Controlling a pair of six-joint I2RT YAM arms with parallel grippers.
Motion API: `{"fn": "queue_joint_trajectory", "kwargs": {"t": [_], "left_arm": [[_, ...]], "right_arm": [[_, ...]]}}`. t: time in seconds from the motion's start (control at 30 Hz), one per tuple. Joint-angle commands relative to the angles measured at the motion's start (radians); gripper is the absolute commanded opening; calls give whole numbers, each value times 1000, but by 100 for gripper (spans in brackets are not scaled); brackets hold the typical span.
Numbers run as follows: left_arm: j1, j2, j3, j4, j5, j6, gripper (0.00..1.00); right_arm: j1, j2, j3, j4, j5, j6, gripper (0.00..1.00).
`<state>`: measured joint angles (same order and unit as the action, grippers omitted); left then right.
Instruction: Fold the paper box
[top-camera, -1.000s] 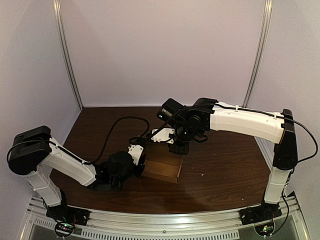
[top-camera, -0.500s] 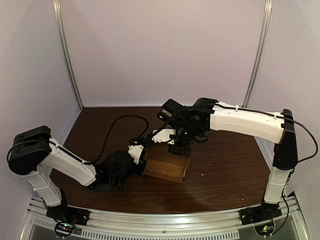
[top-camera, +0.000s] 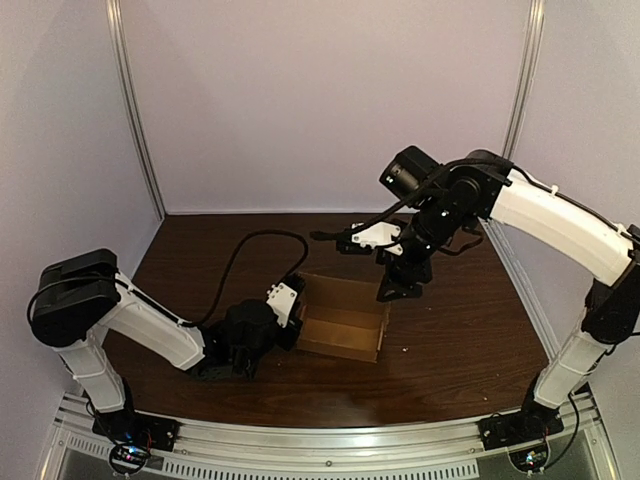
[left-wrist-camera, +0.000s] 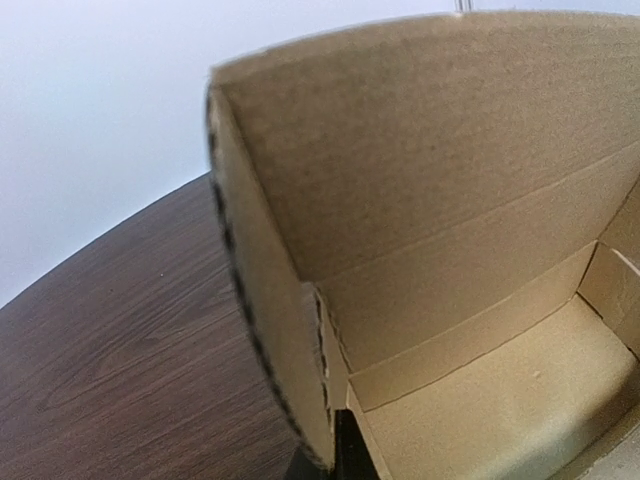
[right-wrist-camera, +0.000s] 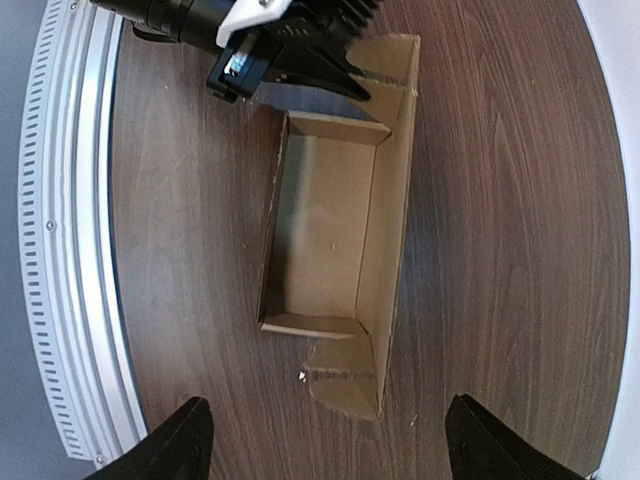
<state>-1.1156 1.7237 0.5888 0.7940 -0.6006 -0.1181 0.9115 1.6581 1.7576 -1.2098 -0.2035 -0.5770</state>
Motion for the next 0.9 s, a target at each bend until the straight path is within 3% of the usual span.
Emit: {"fn": "queue_joint_trajectory", "kwargs": {"t": [0.0, 0.13, 0.33, 0.57, 0.87], "left_arm": [[11, 39, 46, 25, 37, 6, 0], [17, 54, 82, 12, 54, 18, 0], [33, 84, 153, -32, 112, 34, 0], [41, 134, 240, -95, 172, 34, 0], [52, 185, 296, -128, 214, -6, 0]], "right_arm": [[-126, -37, -47, -160, -159, -174, 82], [-258, -99, -153, -117, -158, -288, 82], [-306, -126, -436, 213, -49, -400, 81], [-305, -13, -451, 382, -117, -401, 74], [-304, -43, -521, 455, -179, -333, 62]]}}
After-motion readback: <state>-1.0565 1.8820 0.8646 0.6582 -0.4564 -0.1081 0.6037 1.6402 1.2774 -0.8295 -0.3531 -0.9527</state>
